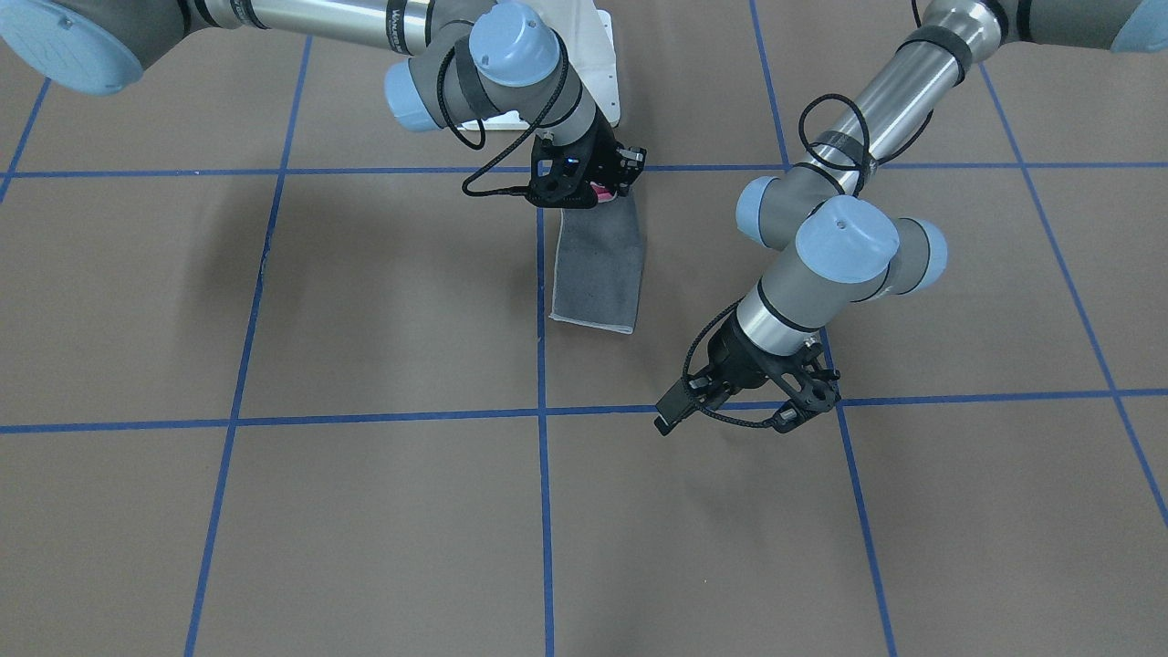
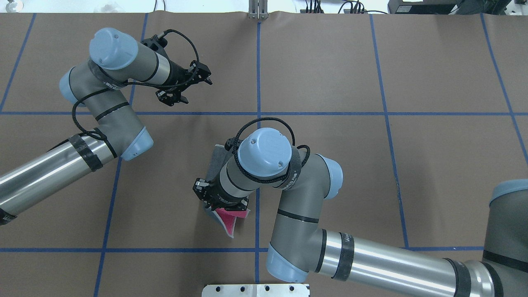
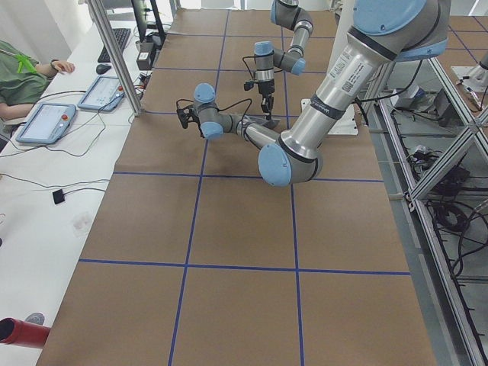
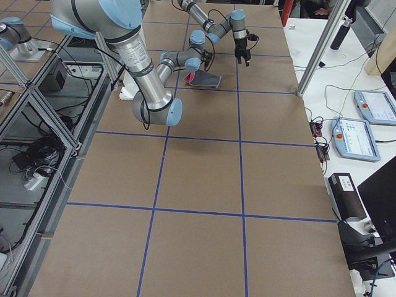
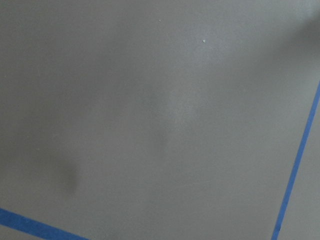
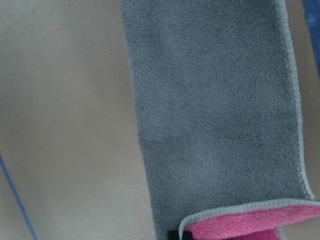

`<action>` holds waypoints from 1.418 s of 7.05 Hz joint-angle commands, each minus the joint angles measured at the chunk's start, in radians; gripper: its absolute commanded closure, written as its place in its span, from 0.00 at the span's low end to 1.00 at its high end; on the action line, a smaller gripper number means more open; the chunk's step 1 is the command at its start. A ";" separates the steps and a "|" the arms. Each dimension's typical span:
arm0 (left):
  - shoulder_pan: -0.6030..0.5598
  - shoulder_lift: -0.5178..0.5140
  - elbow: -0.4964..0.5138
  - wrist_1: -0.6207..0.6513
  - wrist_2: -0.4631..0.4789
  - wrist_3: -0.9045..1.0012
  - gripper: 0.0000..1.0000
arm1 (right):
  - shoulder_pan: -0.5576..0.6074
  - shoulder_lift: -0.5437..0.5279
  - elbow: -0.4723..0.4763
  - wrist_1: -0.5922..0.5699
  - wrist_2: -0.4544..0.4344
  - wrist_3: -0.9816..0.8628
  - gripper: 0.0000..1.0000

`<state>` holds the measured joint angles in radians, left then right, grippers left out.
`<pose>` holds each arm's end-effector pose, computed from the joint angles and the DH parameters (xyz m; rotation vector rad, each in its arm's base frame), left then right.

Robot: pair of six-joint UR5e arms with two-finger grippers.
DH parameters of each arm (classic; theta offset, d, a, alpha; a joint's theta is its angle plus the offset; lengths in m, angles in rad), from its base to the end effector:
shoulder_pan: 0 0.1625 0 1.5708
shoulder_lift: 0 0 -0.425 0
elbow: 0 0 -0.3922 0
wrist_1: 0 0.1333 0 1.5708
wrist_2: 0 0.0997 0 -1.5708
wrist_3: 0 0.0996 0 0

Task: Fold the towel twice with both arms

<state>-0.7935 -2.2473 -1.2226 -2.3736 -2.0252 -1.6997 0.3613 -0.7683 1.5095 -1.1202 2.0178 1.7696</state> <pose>0.4697 -0.6051 0.3153 -0.0203 1.1960 -0.5553 -0.6372 -0.3373 0.1336 -0.2958 -1.1976 0.2212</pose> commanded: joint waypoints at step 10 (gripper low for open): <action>0.003 0.352 -0.444 0.013 -0.119 -0.022 0.01 | 0.384 -0.255 0.147 0.002 0.164 -0.243 0.00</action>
<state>-0.8442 -1.9671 -1.5643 -2.3639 -2.1521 -1.6789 0.7195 -1.0075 1.6638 -1.1199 2.1938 1.5385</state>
